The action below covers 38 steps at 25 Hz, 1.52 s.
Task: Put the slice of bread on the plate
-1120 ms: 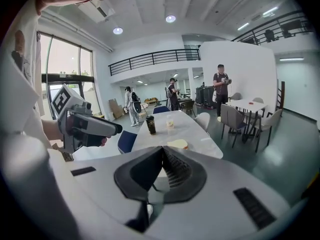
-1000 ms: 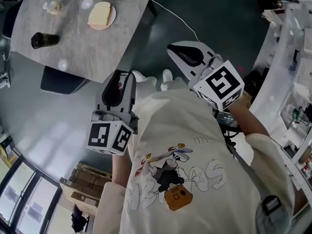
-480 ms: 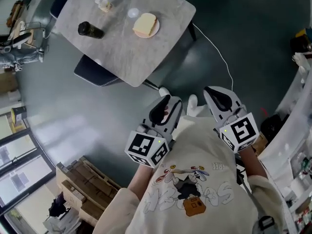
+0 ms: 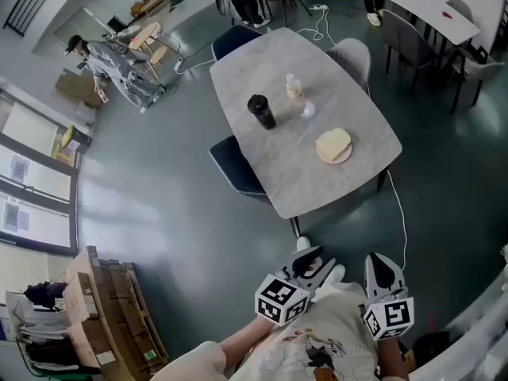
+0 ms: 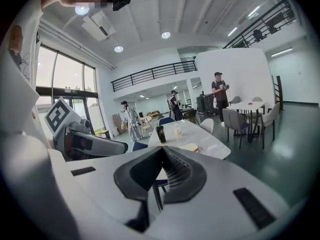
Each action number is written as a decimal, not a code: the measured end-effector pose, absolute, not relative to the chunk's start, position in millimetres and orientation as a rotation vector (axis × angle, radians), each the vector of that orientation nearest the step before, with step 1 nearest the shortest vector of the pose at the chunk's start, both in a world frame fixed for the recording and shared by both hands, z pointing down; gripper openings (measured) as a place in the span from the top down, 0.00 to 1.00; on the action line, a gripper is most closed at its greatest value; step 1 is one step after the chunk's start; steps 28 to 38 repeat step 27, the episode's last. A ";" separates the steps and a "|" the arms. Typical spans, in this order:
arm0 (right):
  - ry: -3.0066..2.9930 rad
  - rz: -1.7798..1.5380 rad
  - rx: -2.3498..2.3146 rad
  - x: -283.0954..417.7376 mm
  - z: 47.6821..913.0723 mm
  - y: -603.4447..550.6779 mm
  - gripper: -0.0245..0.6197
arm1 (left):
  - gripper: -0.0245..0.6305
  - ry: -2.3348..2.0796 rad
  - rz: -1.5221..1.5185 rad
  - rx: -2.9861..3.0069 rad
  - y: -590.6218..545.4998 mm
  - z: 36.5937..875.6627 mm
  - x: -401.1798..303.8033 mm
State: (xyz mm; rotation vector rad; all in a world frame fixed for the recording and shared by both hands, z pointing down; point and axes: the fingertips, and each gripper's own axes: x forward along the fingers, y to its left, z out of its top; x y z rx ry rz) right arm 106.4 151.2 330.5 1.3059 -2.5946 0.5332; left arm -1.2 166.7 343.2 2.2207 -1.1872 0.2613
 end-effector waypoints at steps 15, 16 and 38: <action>-2.629 0.533 1.240 78.8 320.4 147.5 0.95 | 0.94 -1.323 0.236 2.154 162.8 336.6 -25.8; -2.632 0.534 1.245 79.6 318.5 146.4 0.95 | 0.95 -1.321 0.237 2.153 162.3 335.3 -25.3; -2.597 0.581 1.368 102.0 318.5 159.5 0.95 | 0.95 -1.243 0.259 2.209 168.2 330.0 -2.6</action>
